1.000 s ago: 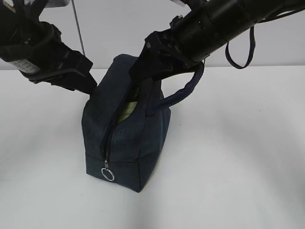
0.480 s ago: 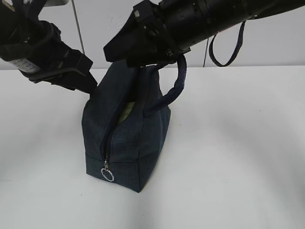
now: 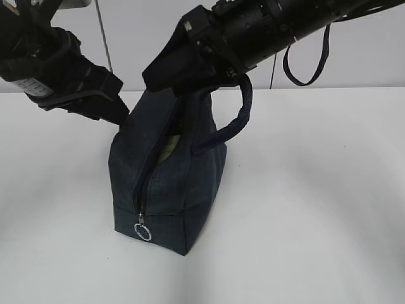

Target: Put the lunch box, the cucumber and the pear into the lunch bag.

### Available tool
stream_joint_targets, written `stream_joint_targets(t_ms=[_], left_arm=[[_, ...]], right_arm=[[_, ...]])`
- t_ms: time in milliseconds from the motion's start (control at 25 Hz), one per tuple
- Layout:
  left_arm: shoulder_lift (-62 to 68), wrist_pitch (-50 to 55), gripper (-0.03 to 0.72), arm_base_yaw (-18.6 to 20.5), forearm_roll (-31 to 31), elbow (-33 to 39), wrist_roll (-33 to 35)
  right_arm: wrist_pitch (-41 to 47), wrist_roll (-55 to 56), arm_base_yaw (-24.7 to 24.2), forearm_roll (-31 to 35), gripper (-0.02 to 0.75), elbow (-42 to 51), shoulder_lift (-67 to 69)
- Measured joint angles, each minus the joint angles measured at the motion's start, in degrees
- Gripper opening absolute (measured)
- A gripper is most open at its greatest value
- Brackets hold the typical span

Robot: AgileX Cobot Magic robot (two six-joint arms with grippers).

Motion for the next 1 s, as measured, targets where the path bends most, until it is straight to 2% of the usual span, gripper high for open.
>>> stream_joint_targets(t_ms=[400,640,840,1000], left_arm=[[0.00,0.50,0.298,0.00,0.06,0.00,0.00],[-0.50,0.29,0.294,0.00,0.42,0.84,0.00],[-4.74,-4.27,0.286,0.00,0.60,5.97,0.00],[-9.26,-8.50,0.275,0.00,0.60,10.72,0.00]], right_arm=[[0.00,0.78,-0.58,-1.84,0.469,-0.47,-4.61],[-1.83,5.80,-0.58,-16.50,0.462,0.43,-7.44],[-8.62,6.95,-0.50,-19.94,0.382,10.84,-15.02],[-21.49,3.30,3.09,-19.38,0.314,24.46,-23.62]])
